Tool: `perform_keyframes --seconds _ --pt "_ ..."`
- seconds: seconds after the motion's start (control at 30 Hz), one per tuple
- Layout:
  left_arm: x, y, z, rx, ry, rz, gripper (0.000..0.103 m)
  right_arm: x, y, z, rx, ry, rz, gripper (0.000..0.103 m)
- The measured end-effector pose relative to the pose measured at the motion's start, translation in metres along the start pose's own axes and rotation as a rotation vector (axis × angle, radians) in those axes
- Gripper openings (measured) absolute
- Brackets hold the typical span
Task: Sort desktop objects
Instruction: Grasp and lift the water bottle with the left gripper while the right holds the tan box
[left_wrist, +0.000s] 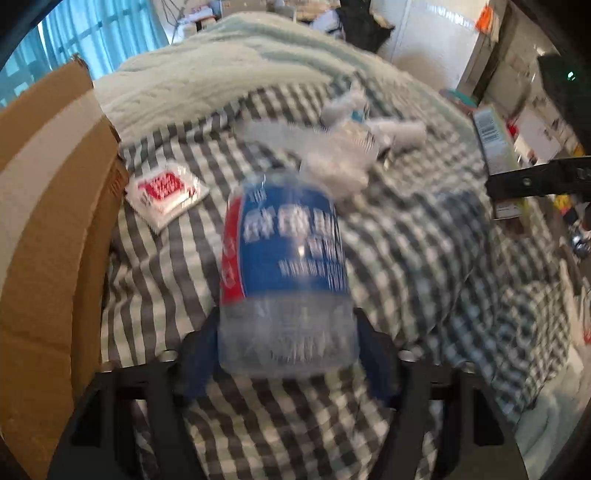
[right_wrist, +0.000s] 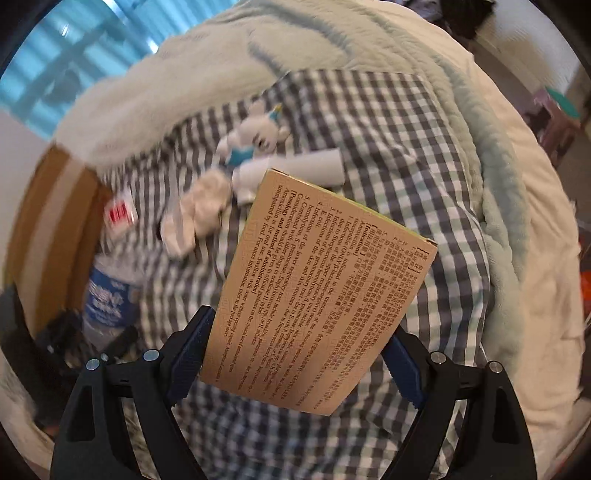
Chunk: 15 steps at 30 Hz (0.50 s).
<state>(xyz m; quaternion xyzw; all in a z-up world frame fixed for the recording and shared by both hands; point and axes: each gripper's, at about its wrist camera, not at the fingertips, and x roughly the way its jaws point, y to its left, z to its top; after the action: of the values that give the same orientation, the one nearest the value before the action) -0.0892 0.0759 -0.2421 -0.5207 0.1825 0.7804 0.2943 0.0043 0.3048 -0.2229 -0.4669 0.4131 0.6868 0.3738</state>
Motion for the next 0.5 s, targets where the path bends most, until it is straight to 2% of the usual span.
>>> perform_keyframes --seconds 0.1,0.13,0.33,0.4,0.47,0.5 --pt "-0.002 0.005 0.005 -0.026 -0.009 -0.005 0.087 0.011 0.001 -0.004 0.001 0.025 0.011 0.086" --pt "-0.002 0.007 0.007 -0.041 -0.014 -0.016 0.091 0.013 0.001 -0.005 0.001 0.032 0.012 0.086" --pt "0.001 0.016 0.022 -0.119 -0.003 -0.076 0.093 0.025 0.000 -0.013 -0.004 0.076 0.000 0.086" --pt "0.007 0.016 0.026 -0.110 0.002 -0.060 0.096 0.027 0.000 -0.012 -0.001 0.083 -0.002 0.086" --pt "0.016 0.014 0.029 -0.093 0.012 -0.053 0.095 0.028 0.000 -0.011 -0.004 0.083 -0.009 0.086" --pt "0.018 0.015 0.030 -0.089 0.008 -0.050 0.089 0.027 0.001 -0.011 -0.007 0.082 -0.010 0.086"
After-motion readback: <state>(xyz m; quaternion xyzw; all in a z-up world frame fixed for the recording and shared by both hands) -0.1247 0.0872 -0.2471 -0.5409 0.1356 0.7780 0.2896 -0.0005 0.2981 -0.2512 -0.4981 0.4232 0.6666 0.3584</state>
